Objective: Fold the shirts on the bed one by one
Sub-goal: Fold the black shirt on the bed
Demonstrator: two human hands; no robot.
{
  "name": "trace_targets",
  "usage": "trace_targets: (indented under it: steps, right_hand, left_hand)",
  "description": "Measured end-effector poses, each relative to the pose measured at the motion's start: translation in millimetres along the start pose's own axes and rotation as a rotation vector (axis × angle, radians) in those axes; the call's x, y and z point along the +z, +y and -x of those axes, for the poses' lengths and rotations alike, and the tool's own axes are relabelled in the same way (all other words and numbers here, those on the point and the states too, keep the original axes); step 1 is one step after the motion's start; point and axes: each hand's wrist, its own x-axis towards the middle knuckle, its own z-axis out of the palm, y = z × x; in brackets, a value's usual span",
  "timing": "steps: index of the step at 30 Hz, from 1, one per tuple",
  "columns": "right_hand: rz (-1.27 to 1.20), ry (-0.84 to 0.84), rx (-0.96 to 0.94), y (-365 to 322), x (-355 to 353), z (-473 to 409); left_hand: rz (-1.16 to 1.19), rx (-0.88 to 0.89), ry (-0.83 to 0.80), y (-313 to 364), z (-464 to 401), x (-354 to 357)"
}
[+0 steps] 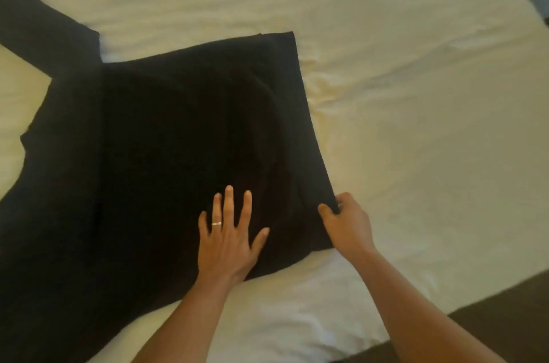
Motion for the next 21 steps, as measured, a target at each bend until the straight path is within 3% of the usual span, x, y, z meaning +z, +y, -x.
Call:
trace_targets:
  steps: [3,8,11,14,16,19,21]
  right_hand:
    - [-0.086,0.023,0.001,7,-9,4]
    - [0.1,0.084,0.007,29,-11,17]
    - [0.086,0.146,0.033,21,-7,22]
    - [0.295,0.353,-0.028,12,17,53]
    - [0.349,0.398,-0.177,2,53,86]
    - [0.39,0.272,-0.42,-18,126,134]
    - [0.447,0.171,-0.565,-35,177,161]
  left_hand:
    - [0.015,0.0,-0.039,8,2,-2]
    - [0.045,0.085,-0.119,11,12,-8]
    - [0.128,0.097,-0.095,-9,30,-17]
    - [0.248,0.001,0.114,-52,67,-21]
    - [0.342,-0.08,0.333,-98,98,-20]
    - [0.439,-0.245,0.618,-185,142,-12]
    - [0.511,-0.375,0.704,-242,165,-3]
